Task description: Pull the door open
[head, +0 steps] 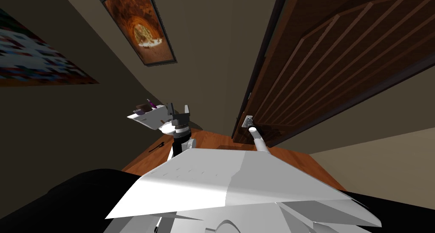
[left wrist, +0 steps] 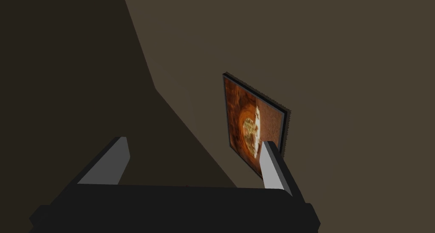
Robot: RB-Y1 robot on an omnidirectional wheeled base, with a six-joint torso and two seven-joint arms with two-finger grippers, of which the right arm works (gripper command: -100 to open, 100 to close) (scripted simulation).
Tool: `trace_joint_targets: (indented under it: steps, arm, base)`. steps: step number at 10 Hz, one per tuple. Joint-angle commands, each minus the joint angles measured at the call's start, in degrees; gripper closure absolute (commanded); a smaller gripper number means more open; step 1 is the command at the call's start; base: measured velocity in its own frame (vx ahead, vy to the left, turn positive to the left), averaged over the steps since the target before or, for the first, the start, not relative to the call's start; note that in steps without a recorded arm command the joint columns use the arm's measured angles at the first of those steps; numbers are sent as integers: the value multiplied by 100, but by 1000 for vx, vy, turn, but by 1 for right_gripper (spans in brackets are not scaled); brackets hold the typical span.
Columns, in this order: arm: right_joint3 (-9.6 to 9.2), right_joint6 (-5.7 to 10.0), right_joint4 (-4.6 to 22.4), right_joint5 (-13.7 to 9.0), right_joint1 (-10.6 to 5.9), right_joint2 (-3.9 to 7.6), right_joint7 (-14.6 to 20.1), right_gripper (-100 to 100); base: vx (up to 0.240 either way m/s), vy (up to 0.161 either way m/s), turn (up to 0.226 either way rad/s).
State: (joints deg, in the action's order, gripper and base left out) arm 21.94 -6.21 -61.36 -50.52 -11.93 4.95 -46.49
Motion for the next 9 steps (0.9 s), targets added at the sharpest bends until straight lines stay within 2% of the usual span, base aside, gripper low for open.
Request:
trace_joint_targets:
  steps: [1, 4, 5, 8, 9]
  arm:
    - [-20, 123, 56, -171, 270, 185, 47, 100]
    - [-20, 123, 56, -171, 270, 185, 47, 100]
    - [-79, -95, -113, -381, 151, 71, 86, 100]
    - [-11, -326, -175, -819, 210, 55, 220, 100]
    - [-11, -326, -175, -845, 210, 55, 220, 100]
  base:
    - [7, 2, -7]
    - [4, -9, 13]
    - [-42, 22, 87]
    - [-60, -29, 66]
    - [-42, -21, 22]
